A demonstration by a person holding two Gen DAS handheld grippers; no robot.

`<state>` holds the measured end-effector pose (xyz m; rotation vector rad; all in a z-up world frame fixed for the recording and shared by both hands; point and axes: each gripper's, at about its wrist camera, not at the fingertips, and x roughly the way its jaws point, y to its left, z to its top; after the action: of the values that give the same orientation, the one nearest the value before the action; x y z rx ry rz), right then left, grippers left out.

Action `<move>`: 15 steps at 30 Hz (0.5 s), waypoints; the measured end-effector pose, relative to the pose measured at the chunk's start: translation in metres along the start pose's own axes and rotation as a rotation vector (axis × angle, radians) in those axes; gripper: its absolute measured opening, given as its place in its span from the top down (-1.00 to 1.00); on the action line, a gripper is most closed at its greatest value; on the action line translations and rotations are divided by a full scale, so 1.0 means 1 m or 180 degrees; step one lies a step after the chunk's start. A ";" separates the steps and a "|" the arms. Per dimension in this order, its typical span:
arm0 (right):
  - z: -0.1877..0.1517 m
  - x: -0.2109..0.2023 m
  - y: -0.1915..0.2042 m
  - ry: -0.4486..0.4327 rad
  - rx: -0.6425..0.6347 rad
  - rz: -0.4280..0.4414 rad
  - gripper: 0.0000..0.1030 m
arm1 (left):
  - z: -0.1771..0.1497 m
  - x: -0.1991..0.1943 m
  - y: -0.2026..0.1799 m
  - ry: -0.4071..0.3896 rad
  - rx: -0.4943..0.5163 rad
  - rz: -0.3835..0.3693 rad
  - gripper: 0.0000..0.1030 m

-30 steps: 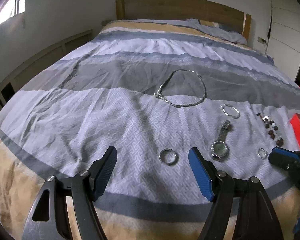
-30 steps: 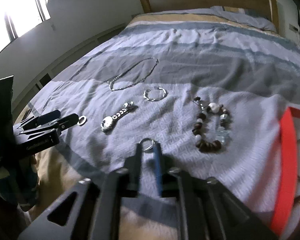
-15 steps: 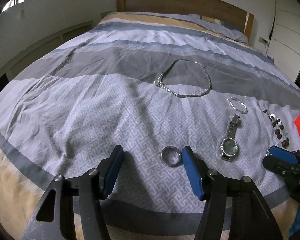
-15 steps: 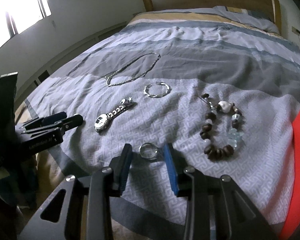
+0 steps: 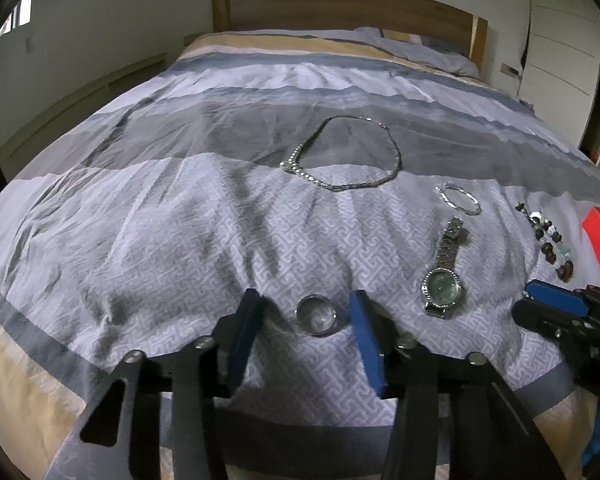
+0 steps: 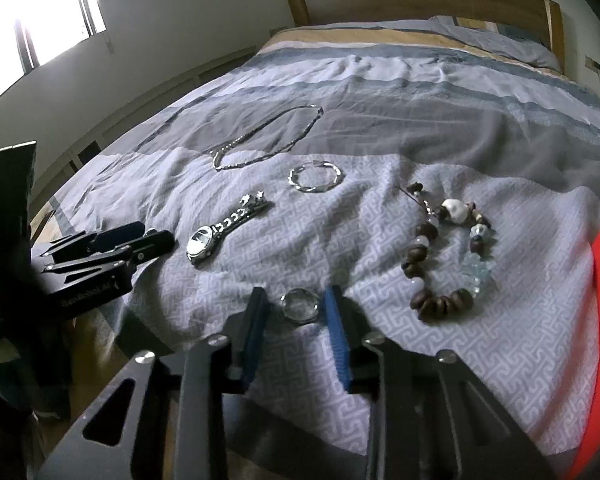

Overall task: Organize jewelry
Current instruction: 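Grasp a small silver ring with the left tool while the right tool grasps another ring, then carry both rings into the red box and release them inside the bangles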

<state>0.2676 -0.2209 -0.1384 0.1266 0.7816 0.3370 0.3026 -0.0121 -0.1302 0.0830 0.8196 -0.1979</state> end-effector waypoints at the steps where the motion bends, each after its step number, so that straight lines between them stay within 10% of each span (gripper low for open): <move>1: 0.000 0.000 -0.001 0.0000 0.0012 0.0011 0.61 | 0.000 0.001 0.000 0.0003 0.0006 -0.0009 0.27; 6: 0.000 0.001 -0.001 -0.0006 0.0019 0.0037 0.64 | -0.001 0.002 -0.006 0.0010 0.0091 -0.0040 0.60; 15: 0.001 -0.011 0.001 -0.0092 0.0008 0.0061 0.65 | -0.002 -0.012 -0.012 -0.0078 0.0192 -0.0010 0.61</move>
<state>0.2605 -0.2241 -0.1302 0.1410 0.7526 0.3516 0.2907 -0.0220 -0.1223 0.1357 0.7895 -0.2262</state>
